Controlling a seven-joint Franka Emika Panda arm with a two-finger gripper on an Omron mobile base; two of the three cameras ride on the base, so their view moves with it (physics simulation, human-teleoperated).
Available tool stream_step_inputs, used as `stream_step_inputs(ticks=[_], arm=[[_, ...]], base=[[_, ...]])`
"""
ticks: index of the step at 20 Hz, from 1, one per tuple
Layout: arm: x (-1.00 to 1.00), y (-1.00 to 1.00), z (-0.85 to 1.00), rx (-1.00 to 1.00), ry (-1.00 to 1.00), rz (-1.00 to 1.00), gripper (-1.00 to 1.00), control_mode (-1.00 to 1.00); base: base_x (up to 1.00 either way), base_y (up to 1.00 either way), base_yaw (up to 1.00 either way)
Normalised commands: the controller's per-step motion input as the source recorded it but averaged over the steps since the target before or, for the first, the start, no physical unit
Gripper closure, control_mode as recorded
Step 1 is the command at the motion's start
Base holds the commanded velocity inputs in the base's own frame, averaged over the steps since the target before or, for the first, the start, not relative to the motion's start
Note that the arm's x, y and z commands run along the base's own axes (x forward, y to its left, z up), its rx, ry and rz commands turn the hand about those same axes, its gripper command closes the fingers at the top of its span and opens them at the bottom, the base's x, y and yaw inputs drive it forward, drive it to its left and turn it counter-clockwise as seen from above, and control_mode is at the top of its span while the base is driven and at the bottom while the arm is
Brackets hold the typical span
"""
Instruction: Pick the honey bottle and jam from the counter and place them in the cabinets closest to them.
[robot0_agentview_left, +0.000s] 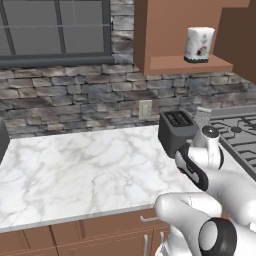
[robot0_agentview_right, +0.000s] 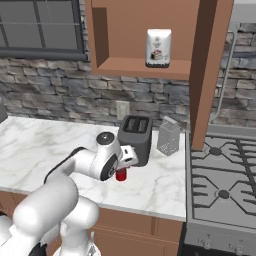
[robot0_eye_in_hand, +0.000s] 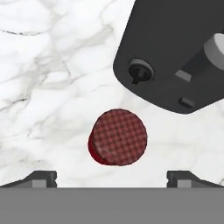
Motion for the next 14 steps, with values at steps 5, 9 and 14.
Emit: stream_step_inputs(ticks=[5,9,14], arm=[[0.07,0.00,-0.27,0.00,0.00,0.00,-1.00,-1.00],[0.14,0.01,-0.25,0.00,0.00,0.00,-1.00,-1.00],[0.18,0.06,-0.21,0.00,0.00,0.00,-1.00,-1.00]], base=[[0.00,0.00,0.00],[0.00,0.00,0.00],[0.00,0.00,0.00]])
